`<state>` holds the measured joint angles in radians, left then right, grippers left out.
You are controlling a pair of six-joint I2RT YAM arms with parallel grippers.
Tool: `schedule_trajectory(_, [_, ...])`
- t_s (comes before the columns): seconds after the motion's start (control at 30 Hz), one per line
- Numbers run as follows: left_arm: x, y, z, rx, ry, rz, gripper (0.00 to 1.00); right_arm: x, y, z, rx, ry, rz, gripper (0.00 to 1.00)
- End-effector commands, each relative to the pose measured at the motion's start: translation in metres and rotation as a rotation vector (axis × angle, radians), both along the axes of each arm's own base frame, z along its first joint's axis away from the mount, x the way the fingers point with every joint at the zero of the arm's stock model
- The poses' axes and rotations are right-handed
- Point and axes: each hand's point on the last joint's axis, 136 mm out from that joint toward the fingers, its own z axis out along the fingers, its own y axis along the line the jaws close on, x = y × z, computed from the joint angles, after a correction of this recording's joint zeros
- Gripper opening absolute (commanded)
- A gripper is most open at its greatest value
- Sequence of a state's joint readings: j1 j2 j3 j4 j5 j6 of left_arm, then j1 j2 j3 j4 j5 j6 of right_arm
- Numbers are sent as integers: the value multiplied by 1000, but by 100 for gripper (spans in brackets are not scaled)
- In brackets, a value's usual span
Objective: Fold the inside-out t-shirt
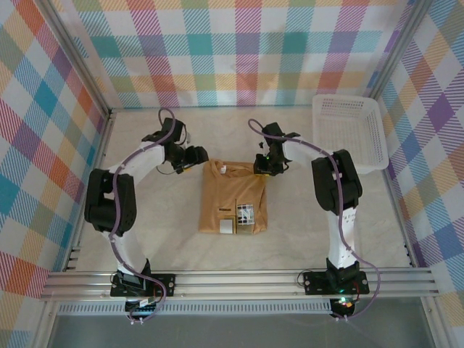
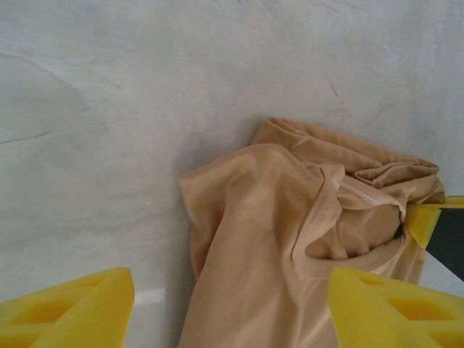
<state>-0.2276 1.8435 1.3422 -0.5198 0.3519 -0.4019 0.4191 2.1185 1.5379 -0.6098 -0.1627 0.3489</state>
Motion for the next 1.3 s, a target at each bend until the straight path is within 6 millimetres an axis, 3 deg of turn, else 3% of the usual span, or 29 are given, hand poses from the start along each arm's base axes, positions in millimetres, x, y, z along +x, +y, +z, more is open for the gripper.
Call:
schedule_trajectory(0.0, [3, -20, -12, -72, 17, -44, 71, 5, 11, 0, 39, -7, 37, 31])
schedule_trajectory(0.2, [0, -35, -43, -30, 68, -79, 69, 5, 12, -3, 38, 1, 38, 31])
schedule_trajectory(0.4, [5, -64, -61, -86, 92, -92, 62, 5, 13, -7, 46, 7, 35, 30])
schedule_trajectory(0.6, [-3, -77, -80, -100, 133, -71, 40, 4, 16, -14, 62, 23, 23, 27])
schedule_trajectory(0.73, [-7, -79, -79, -114, 130, -38, 21, 6, 19, -15, 82, 31, 14, 22])
schedule_trajectory(0.9, [-8, -80, -60, -114, 101, -22, 0, 4, 23, -6, 112, 33, -3, 10])
schedule_trajectory(1.1, [-4, -64, -13, -40, 16, -4, 0, 4, 25, 39, 157, -33, 0, 0])
schedule_trajectory(1.27, [5, -51, 38, -6, -93, 14, 0, 9, 28, 85, 198, -116, 7, 0])
